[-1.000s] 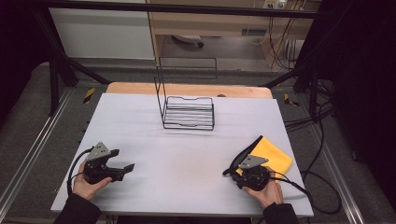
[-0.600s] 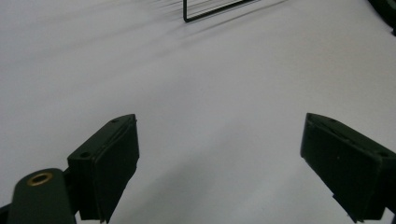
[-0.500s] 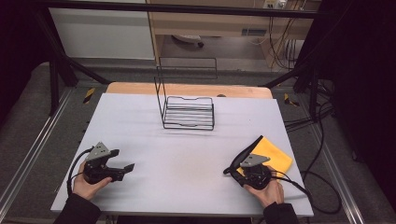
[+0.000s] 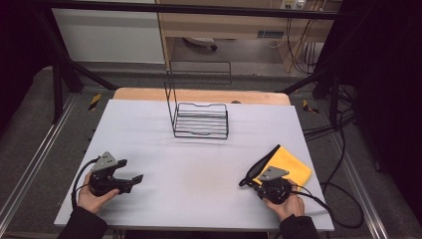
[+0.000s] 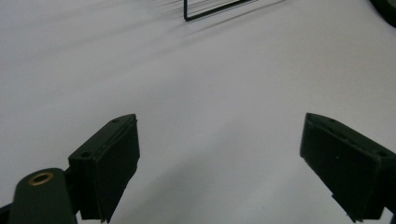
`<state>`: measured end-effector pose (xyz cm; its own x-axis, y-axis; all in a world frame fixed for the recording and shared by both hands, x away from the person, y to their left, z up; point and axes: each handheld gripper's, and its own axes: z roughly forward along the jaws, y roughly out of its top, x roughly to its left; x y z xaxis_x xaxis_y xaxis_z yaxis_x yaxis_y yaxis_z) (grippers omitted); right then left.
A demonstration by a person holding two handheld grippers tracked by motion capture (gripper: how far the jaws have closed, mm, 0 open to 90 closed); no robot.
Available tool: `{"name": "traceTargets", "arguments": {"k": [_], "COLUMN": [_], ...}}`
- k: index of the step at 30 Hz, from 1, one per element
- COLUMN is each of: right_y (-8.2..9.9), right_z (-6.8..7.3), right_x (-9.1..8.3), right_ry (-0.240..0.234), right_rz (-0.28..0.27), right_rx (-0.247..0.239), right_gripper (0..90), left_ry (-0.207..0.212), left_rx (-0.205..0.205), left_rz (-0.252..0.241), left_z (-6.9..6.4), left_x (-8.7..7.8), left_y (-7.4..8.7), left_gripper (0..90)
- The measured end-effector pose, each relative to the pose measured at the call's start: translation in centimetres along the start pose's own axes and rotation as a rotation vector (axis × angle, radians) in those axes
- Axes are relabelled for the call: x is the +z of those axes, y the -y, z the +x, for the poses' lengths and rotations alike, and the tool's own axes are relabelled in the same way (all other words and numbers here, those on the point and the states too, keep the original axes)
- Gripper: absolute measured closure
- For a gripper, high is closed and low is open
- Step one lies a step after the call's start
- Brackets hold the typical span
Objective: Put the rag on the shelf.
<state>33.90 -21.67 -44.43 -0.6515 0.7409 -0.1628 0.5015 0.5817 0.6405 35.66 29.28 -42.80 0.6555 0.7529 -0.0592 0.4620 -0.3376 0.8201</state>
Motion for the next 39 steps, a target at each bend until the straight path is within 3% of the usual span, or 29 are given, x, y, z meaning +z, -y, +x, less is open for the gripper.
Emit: {"name": "traceTargets", "arguments": {"k": [5,10,16,21,27,30,31,33,34,35,39], "right_y": [-0.1,-0.3,-1.2,-2.8,-6.7,-8.1,-8.1,-9.2,-9.2,-9.8,-10.6], "right_z": [-0.2,-0.7,-1.4,-0.9,2.2,3.9,3.9,5.6,5.6,6.7,8.8], "right_x": [0.0,-0.2,-1.2,-1.4,0.1,1.3,1.3,2.4,2.4,3.1,4.1], "right_ry": [0.010,-0.009,-0.067,-0.127,-0.214,-0.239,-0.239,-0.266,-0.266,-0.286,-0.344], "right_rz": [0.010,-0.007,-0.092,-0.152,-0.207,-0.202,-0.202,-0.186,-0.186,-0.180,-0.171], "right_rx": [-0.005,0.038,0.122,0.152,0.132,0.092,0.092,0.050,0.050,0.019,-0.030], "right_gripper": [76.2,79.9,80.6,80.6,80.5,80.5,80.5,80.4,80.4,80.3,80.1], "left_ry": [0.001,0.001,-0.001,-0.006,-0.010,-0.010,-0.011,-0.011,-0.010,-0.011,-0.013], "left_rx": [-0.001,-0.009,-0.009,-0.012,-0.017,-0.016,-0.016,-0.015,-0.016,-0.017,-0.018], "left_rz": [0.003,-0.003,-0.002,-0.002,-0.003,-0.004,-0.003,0.001,0.002,0.002,0.001], "left_z": [0.0,0.0,0.1,0.1,0.2,0.2,0.2,0.2,0.2,0.3,0.3], "left_x": [0.1,0.1,0.1,0.1,0.1,0.0,0.0,0.0,0.0,0.0,0.0], "left_y": [0.0,0.0,0.0,0.0,0.0,0.0,0.0,0.0,0.0,0.0,-0.1], "left_gripper": [12.1,12.4,12.5,12.5,12.5,12.5,12.5,12.4,12.4,12.2,12.1]}}
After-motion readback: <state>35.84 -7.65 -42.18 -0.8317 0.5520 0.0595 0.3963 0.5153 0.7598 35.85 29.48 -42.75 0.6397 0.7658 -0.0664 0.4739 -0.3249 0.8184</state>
